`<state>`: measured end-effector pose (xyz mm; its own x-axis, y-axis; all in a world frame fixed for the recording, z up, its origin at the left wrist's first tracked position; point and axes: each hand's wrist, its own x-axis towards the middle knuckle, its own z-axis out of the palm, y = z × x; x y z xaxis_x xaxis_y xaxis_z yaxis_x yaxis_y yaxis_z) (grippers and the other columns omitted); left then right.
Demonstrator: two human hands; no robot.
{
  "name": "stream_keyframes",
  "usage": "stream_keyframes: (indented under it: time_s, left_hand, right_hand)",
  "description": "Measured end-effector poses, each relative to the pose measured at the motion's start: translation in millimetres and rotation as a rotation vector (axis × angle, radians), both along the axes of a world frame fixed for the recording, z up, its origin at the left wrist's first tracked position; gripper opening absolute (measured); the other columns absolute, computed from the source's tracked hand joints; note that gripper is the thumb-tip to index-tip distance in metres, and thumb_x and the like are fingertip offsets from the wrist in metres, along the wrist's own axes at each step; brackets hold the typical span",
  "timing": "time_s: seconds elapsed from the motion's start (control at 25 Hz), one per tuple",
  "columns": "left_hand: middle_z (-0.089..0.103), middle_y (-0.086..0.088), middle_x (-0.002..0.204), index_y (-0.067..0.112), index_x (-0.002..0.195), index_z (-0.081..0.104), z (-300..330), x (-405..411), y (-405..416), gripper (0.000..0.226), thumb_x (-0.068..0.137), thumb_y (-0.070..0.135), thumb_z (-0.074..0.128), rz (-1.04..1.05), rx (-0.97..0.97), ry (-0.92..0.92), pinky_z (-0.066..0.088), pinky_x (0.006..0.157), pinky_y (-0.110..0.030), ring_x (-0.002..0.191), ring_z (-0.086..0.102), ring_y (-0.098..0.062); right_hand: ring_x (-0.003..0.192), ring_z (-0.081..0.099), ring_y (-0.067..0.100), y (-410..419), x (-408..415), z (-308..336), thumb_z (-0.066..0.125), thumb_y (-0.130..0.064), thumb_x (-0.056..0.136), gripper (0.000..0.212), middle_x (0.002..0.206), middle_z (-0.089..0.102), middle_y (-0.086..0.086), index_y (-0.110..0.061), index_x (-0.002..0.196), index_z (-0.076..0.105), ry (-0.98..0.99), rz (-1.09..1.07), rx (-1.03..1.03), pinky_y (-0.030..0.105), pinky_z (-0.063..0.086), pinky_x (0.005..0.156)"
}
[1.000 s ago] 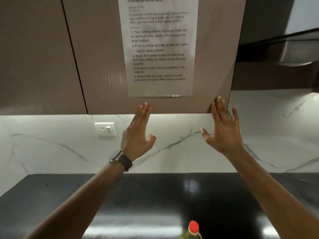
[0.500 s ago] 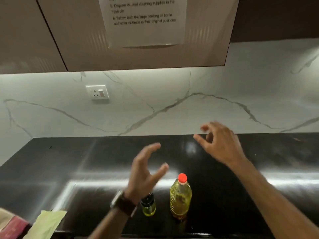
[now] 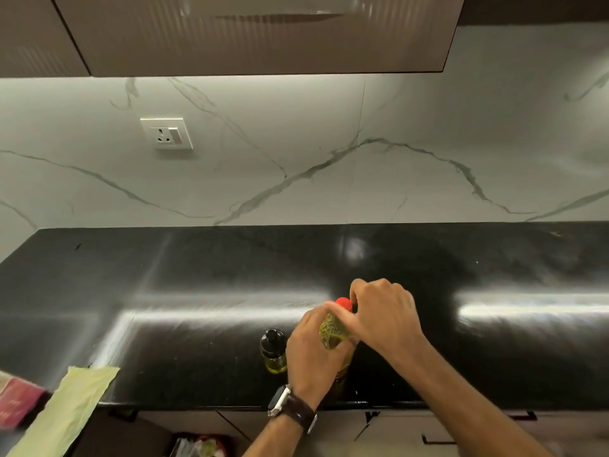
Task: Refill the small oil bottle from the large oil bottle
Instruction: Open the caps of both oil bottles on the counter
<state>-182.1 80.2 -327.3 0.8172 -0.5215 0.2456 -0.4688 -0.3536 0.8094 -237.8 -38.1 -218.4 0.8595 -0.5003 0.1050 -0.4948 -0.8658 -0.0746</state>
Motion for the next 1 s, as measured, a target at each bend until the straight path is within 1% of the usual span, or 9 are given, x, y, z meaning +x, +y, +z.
stream_keyframes:
  time_s: [0.16,0.32,0.44,0.56,0.64,0.72,0.8,0.92,1.0]
  left_hand:
    - [0.072,0.018,0.117,0.034,0.123,0.068,-6,2,-7,0.058,0.071,0.057,0.084,0.029,0.033,-0.054,0.056,0.094,-0.021,0.103,0.061,0.008]
    - [0.075,0.019,0.115,0.036,0.122,0.069,-7,6,-10,0.054,0.074,0.055,0.085,0.013,0.053,-0.067,0.050,0.095,-0.012,0.103,0.066,0.006]
    - [0.075,0.020,0.112,0.039,0.120,0.069,-8,6,-10,0.051,0.074,0.053,0.087,-0.003,0.048,-0.065,0.050,0.093,-0.009,0.100,0.064,0.009]
    - [0.075,0.017,0.115,0.036,0.125,0.069,-8,6,-9,0.056,0.074,0.052,0.085,0.000,0.042,-0.076,0.037,0.092,0.000,0.101,0.058,0.013]
    - [0.075,0.016,0.117,0.034,0.129,0.068,-7,10,-8,0.059,0.075,0.053,0.084,-0.020,0.036,-0.071,0.041,0.094,-0.003,0.102,0.059,0.012]
    - [0.075,0.016,0.118,0.034,0.131,0.067,-5,14,-7,0.059,0.077,0.053,0.081,-0.070,0.030,-0.049,0.055,0.095,-0.018,0.104,0.064,0.008]
    - [0.074,0.016,0.119,0.035,0.134,0.064,-5,18,-5,0.060,0.079,0.053,0.080,-0.100,0.033,-0.036,0.058,0.095,-0.026,0.105,0.066,0.004]
    - [0.074,0.018,0.117,0.040,0.134,0.062,-4,17,-4,0.059,0.080,0.053,0.081,-0.090,0.033,-0.046,0.057,0.096,-0.022,0.104,0.065,0.006]
    - [0.075,0.016,0.116,0.039,0.133,0.063,-4,16,-5,0.059,0.079,0.056,0.080,-0.075,0.033,-0.064,0.057,0.094,-0.021,0.102,0.064,0.007]
  right_hand:
    - [0.067,0.064,0.010,-5,13,0,0.055,-0.068,0.095,0.050,0.072,0.062,-0.006,-0.021,0.091,0.071,0.054,0.051,0.047,0.022,0.051,0.064]
    - [0.076,0.068,0.013,-8,22,1,0.058,-0.058,0.098,0.042,0.084,0.068,0.000,-0.019,0.099,0.072,0.147,0.107,0.024,0.025,0.056,0.073]
    - [0.080,0.070,0.014,-7,23,3,0.057,-0.055,0.100,0.040,0.089,0.070,0.002,-0.018,0.105,0.072,0.199,0.156,-0.012,0.026,0.056,0.075]
    - [0.086,0.070,0.015,-6,24,4,0.055,-0.053,0.101,0.041,0.098,0.070,0.003,-0.017,0.112,0.070,0.253,0.204,-0.042,0.029,0.058,0.080]
    - [0.091,0.069,0.016,-6,26,4,0.056,-0.049,0.102,0.038,0.106,0.068,0.005,-0.016,0.117,0.068,0.285,0.234,-0.062,0.030,0.055,0.080]
    - [0.093,0.067,0.016,-7,25,5,0.061,-0.042,0.101,0.032,0.111,0.066,0.005,-0.017,0.122,0.066,0.273,0.287,-0.056,0.029,0.053,0.078]
    - [0.092,0.064,0.013,-12,21,8,0.067,-0.033,0.099,0.028,0.114,0.063,0.001,-0.022,0.125,0.066,0.237,0.368,-0.017,0.026,0.052,0.079]
    - [0.111,0.062,0.010,-21,13,12,0.072,-0.021,0.096,0.035,0.130,0.060,-0.007,-0.030,0.130,0.067,0.192,0.480,0.083,0.027,0.055,0.095]
    - [0.124,0.057,0.011,-22,10,14,0.076,-0.022,0.093,0.049,0.139,0.056,-0.012,-0.037,0.137,0.060,0.189,0.512,0.126,0.030,0.053,0.102]
